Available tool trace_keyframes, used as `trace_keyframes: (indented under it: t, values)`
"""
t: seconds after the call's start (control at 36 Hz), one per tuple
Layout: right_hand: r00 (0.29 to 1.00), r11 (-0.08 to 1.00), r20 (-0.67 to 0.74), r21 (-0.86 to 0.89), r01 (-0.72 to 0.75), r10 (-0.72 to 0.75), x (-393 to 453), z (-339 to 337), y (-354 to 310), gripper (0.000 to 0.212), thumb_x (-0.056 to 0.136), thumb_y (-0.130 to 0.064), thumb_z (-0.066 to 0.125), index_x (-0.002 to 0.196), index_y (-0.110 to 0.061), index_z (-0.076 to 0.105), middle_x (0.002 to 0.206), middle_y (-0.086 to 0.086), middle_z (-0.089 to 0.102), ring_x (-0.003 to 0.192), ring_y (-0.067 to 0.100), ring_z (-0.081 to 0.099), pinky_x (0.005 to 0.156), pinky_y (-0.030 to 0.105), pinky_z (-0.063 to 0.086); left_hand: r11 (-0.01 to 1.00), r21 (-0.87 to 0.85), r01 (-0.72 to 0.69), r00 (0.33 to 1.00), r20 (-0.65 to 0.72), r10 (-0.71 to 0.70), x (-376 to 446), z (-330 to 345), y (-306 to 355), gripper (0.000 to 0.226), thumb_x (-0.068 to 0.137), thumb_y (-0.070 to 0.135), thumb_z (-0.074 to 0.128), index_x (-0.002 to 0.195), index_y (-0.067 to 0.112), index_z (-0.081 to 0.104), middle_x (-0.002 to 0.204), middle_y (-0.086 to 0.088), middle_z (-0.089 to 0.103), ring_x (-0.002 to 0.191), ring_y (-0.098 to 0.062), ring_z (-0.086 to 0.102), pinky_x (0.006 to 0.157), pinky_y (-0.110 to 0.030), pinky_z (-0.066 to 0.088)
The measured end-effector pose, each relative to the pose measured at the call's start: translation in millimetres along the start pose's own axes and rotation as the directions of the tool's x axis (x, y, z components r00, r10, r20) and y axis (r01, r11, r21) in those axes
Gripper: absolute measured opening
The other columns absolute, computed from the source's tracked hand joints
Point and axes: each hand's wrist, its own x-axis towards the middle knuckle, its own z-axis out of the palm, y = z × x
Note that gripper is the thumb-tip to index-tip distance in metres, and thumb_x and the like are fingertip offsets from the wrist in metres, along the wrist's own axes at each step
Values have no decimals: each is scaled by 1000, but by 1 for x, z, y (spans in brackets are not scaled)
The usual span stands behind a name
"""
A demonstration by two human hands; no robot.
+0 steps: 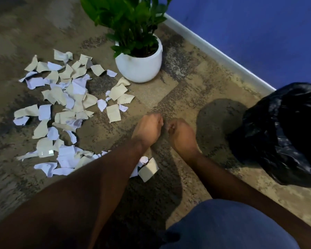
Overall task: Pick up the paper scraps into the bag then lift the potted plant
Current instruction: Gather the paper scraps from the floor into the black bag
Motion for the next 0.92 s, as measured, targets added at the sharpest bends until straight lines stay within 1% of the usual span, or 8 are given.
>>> trace_keyframes:
  t: [0.11, 0.19, 0.28, 0.42, 0.5, 0.61, 0.75, 0.92]
  values:
    - [981, 997, -194, -82, -1, -15, 5, -57, -4, 17, 89, -9, 54, 82, -22, 62, 88, -1, 60, 75, 16, 57, 62, 31, 46, 984, -155, -92, 995, -62, 83, 9, -10, 54, 19, 90, 14, 53, 77, 18, 66, 72, 1, 67, 63, -17, 63, 60, -34, 55]
    - [940, 998, -342, -67, -17, -7, 6, -104, -4, 16, 90, -11, 55, 80, -23, 62, 86, -4, 60, 76, 14, 58, 64, 33, 50, 962, -212, -175, 981, -117, 153, 14, -19, 101, 18, 91, 19, 57, 76, 17, 67, 69, 1, 67, 62, -17, 63, 55, -29, 49]
    - [889, 998, -459, -52, -27, 0, 0, -152, -1, 14, 86, -13, 57, 78, -24, 63, 85, -5, 62, 76, 15, 58, 64, 34, 51, 930, -271, -247, 965, -151, 213, 13, -23, 150, 21, 93, 24, 56, 75, 16, 65, 68, 1, 65, 65, -19, 63, 55, -27, 43]
    - [784, 991, -621, -97, -89, 10, -26, -213, 24, 18, 85, -15, 52, 88, -19, 69, 89, 2, 67, 83, 20, 60, 69, 36, 50, 839, -357, -411, 911, -197, 362, 1, -23, 221, 15, 89, 15, 59, 77, 20, 66, 71, 6, 64, 67, -11, 59, 58, -28, 47]
    - [750, 981, -659, -104, -164, 55, -44, -235, 49, 20, 89, -16, 49, 93, -18, 69, 93, 2, 68, 86, 22, 61, 70, 36, 50, 801, -347, -488, 872, -227, 433, -9, -16, 252, 11, 88, 15, 60, 81, 17, 69, 75, 5, 66, 68, -12, 60, 60, -30, 49]
    - [743, 967, -654, -66, -245, 144, -63, -247, 76, 19, 93, -14, 50, 99, -17, 69, 97, 1, 70, 88, 20, 62, 73, 38, 52, 779, -316, -541, 841, -225, 493, -16, -4, 273, 13, 87, 9, 63, 89, 15, 74, 84, 5, 69, 73, -8, 61, 66, -26, 53]
    - [745, 953, -637, -52, -299, 199, -79, -247, 93, 21, 97, -14, 52, 105, -14, 71, 99, 3, 72, 85, 21, 65, 73, 39, 56, 779, -300, -551, 834, -167, 525, -20, 6, 281, 18, 92, 16, 64, 105, 18, 75, 101, 3, 74, 90, -10, 68, 79, -26, 57]
    - [754, 950, -628, -72, -304, 194, -86, -242, 100, 24, 97, -12, 52, 110, -13, 72, 105, 6, 71, 83, 22, 66, 71, 34, 54, 767, -298, -568, 822, -160, 546, -22, 14, 282, 19, 94, 18, 61, 107, 17, 76, 101, 1, 74, 95, -14, 64, 82, -30, 54]
